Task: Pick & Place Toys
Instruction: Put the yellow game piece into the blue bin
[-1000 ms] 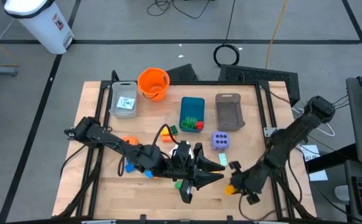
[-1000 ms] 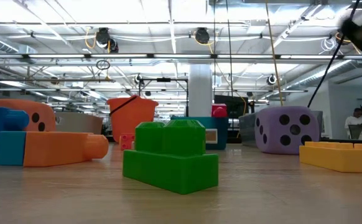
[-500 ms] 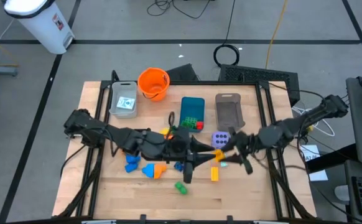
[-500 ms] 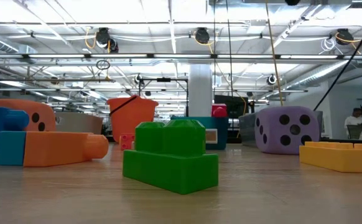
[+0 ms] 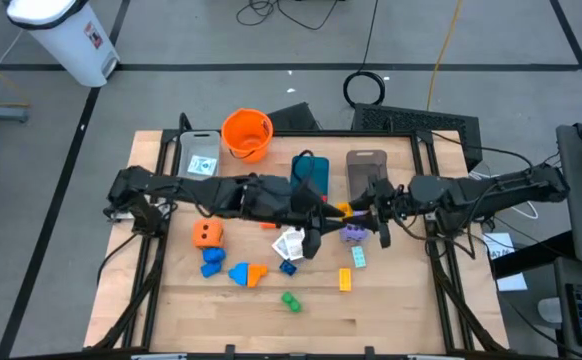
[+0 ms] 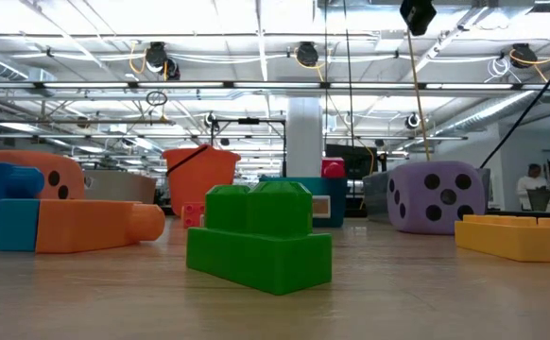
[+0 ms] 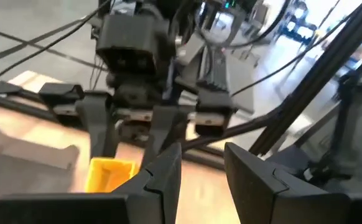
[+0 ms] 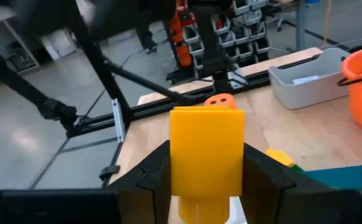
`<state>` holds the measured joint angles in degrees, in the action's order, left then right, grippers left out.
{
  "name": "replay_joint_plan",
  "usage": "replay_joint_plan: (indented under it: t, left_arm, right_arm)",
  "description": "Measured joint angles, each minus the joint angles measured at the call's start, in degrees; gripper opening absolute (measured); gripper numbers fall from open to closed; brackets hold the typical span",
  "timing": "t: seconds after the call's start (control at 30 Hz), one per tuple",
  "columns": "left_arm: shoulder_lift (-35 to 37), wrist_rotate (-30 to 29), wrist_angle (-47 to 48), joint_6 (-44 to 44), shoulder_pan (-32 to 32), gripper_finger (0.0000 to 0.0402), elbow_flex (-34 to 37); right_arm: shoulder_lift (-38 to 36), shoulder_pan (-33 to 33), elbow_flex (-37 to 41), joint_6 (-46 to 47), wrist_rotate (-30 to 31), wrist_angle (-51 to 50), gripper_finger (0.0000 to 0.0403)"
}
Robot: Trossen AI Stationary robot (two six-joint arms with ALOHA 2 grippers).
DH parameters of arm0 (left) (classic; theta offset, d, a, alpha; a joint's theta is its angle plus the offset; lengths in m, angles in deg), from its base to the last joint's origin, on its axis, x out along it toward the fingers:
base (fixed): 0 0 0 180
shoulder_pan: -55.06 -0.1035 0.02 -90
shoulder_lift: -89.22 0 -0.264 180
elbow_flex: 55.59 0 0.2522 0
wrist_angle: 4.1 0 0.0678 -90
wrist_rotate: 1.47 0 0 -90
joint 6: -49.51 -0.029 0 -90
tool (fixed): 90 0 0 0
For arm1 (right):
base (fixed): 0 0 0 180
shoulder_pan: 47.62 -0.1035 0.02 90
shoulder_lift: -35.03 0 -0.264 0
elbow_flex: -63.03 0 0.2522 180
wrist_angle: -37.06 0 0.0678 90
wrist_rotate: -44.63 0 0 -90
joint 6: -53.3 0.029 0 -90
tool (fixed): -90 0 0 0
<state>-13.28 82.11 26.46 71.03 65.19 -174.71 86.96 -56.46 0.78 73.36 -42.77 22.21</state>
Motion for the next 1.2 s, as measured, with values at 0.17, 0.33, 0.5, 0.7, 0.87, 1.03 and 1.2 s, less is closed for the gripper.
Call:
replay_joint_plan:
  t: [0.17, 0.33, 0.5, 0.7, 0.87, 1.03, 1.2]
  left_arm:
    - [-0.1, 1.6, 2.8, -3.5, -1.9, 0.0127, 0.0]
    - [-0.3, 2.0, 4.8, -5.4, -3.0, 0.0127, 0.0]
    - [-0.3, 2.2, 6.4, -5.4, -3.9, 0.0127, 0.0]
    - [-0.3, 2.2, 6.9, -5.8, -4.0, 0.0127, -0.1]
    - [-0.3, 2.2, 5.5, -7.0, -4.0, 0.0127, -0.1]
    - [-0.3, 1.6, 3.6, -7.5, -3.9, 0.0127, -0.1]
    - [-0.3, -0.3, 3.7, -7.6, -4.0, 0.0127, -0.1]
  right_arm:
    - [0.4, 2.1, 0.0, 0.0, -2.3, 1.3, 0.0131]
    - [0.5, 3.3, 0.0, 0.0, -2.9, 4.1, 0.0131]
    - [0.5, 3.4, 0.0, 0.0, -2.9, 4.3, 0.0131]
    - [0.5, 3.4, 0.0, 0.0, -3.4, 4.8, 0.0131]
    - [0.5, 3.4, 0.0, 0.2, -4.2, 5.1, 0.0131]
    - [0.5, 3.4, 0.0, 0.2, -4.8, 5.5, 0.0131]
    - [0.5, 3.3, 0.0, 0.2, -6.1, 5.4, 0.0131]
